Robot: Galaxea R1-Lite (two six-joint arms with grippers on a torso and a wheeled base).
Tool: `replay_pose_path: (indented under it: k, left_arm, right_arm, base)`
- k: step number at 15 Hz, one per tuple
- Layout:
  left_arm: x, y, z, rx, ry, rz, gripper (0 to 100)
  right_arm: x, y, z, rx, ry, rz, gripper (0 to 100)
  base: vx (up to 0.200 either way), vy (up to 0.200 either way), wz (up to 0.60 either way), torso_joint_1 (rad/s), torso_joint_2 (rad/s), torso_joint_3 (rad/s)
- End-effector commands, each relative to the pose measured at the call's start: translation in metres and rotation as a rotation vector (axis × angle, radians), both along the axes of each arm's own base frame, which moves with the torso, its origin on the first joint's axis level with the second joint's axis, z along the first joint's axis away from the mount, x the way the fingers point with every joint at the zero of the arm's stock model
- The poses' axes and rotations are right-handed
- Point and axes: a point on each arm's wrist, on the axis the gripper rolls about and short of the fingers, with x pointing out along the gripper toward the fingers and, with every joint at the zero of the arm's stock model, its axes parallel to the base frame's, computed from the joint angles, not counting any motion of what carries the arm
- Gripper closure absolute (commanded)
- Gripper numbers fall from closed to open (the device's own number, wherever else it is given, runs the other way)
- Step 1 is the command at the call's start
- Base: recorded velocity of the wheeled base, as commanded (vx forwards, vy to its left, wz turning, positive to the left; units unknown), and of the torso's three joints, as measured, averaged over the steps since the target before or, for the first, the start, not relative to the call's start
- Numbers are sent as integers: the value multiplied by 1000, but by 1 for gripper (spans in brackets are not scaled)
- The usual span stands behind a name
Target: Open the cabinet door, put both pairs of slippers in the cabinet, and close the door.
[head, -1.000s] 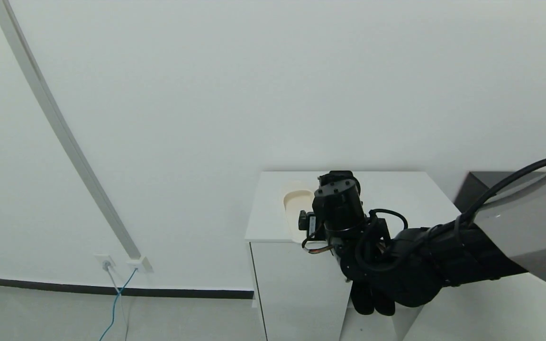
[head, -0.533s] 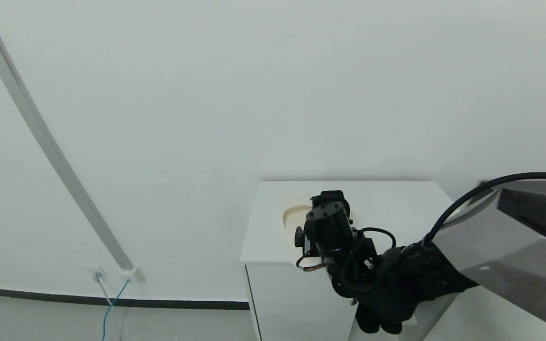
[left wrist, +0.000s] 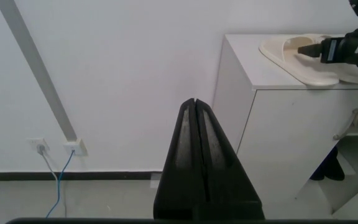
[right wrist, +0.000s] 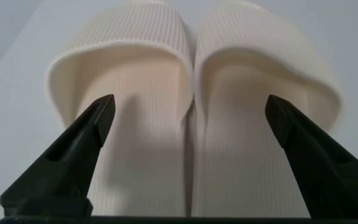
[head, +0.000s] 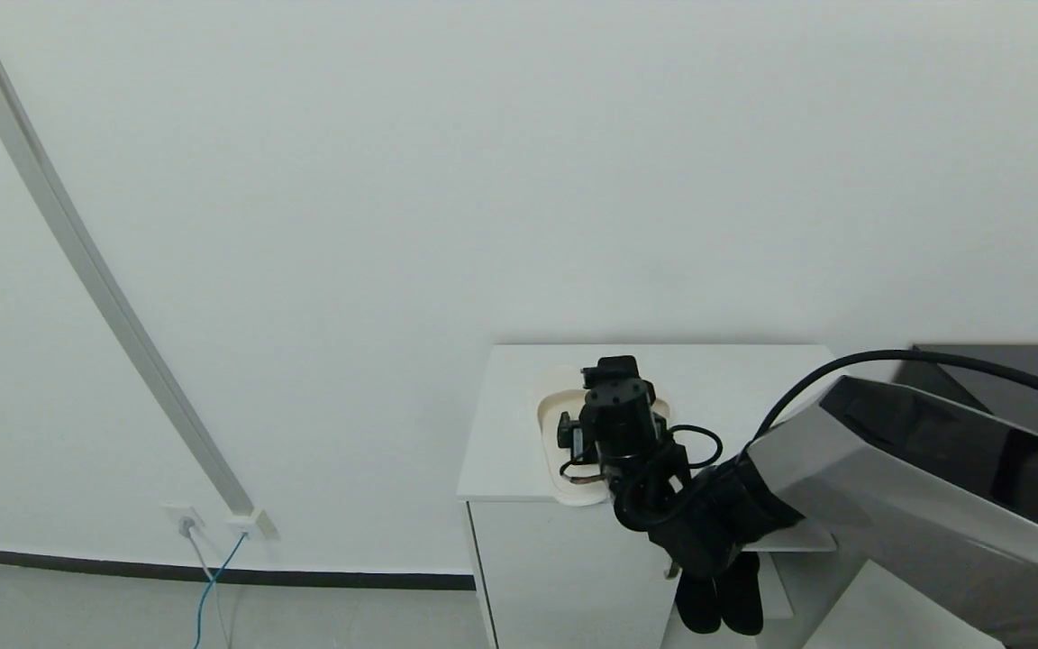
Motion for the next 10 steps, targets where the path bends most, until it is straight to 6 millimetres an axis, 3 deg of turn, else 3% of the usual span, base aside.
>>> replay_pose_path:
  k: [1, 7, 8, 10]
  left_arm:
    - [0, 0, 0, 0, 2, 1, 100]
    - [0, 0, 0, -2, 2, 1, 100]
    - [0, 0, 0, -2, 2, 1, 100]
    - [0, 0, 0, -2, 2, 1, 100]
  right_arm:
    - [17, 1, -11, 5, 3, -4, 0]
    - [35, 2, -6, 20, 0, 9, 0]
    - [35, 2, -6, 19, -1, 9, 100]
    - [35, 2, -7, 19, 1, 9, 100]
  base:
    - [0, 0, 0, 0, 0, 0]
    - [0, 0, 0, 0, 0, 0]
    - [0, 0, 0, 0, 0, 0]
    - [0, 0, 0, 0, 0, 0]
